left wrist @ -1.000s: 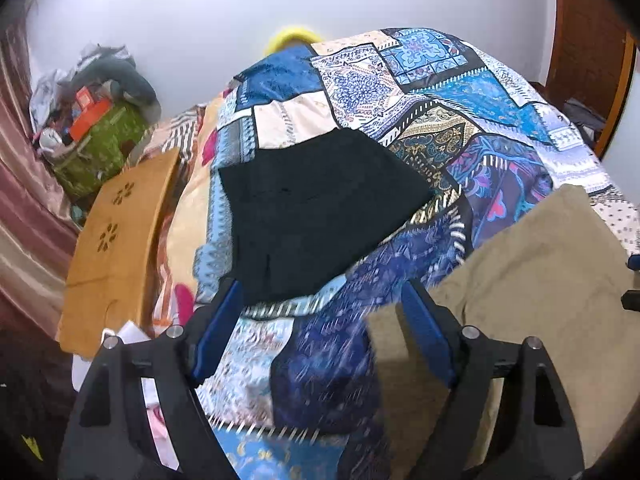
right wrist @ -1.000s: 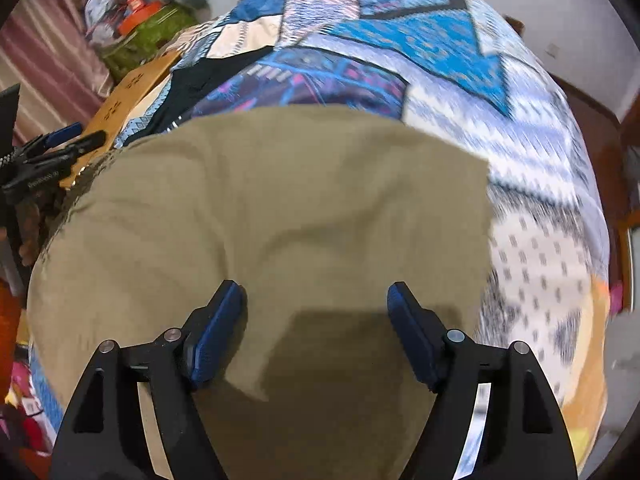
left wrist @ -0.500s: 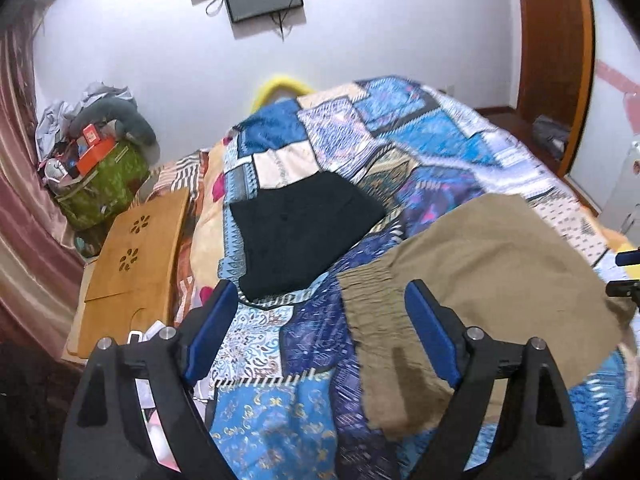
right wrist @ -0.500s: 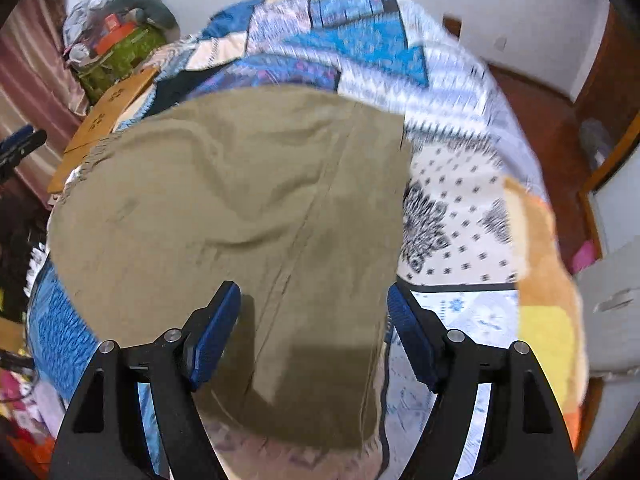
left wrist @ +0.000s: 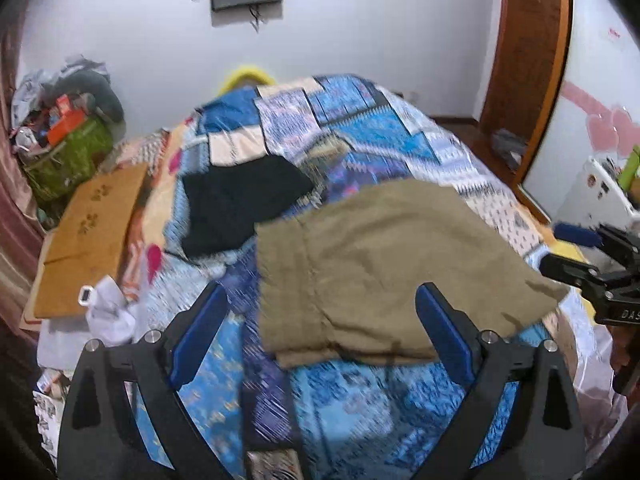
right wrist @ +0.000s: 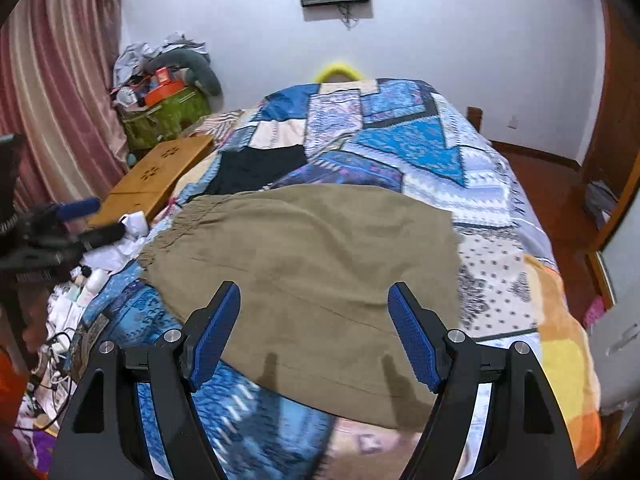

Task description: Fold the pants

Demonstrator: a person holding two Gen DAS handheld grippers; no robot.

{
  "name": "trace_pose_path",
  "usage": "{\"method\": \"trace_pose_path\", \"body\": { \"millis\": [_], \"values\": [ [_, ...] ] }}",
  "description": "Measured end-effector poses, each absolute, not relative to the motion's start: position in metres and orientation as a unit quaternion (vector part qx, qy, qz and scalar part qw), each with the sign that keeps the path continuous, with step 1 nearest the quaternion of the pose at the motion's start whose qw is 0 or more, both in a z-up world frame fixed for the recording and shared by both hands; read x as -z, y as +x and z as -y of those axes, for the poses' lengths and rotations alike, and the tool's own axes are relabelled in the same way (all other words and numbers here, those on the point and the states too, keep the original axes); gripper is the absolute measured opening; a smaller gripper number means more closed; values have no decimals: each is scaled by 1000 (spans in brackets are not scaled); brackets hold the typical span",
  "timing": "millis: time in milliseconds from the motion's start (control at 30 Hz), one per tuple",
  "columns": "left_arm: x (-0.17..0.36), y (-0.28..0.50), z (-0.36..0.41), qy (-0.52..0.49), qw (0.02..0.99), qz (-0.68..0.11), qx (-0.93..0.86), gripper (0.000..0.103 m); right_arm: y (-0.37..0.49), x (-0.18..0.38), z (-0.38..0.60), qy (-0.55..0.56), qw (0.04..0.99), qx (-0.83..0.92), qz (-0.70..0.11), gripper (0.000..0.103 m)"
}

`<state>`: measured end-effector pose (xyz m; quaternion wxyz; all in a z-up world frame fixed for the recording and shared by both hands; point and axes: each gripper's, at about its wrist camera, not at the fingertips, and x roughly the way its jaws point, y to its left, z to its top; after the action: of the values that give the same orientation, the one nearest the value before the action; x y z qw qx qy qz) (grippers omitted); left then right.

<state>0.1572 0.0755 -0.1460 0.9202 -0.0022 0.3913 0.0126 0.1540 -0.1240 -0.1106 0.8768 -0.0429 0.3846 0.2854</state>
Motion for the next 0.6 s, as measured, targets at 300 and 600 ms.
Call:
{"method": "trace_pose_path", "body": {
  "millis": [300, 600],
  "values": [
    [200, 151, -77, -100, 882, -460, 29, 96, 165, 172, 108, -64, 850, -270, -448, 73],
    [224, 165, -85, -174, 856, -483, 63, 97, 159, 182, 116, -56, 851, -278, -443, 84]
  ]
}}
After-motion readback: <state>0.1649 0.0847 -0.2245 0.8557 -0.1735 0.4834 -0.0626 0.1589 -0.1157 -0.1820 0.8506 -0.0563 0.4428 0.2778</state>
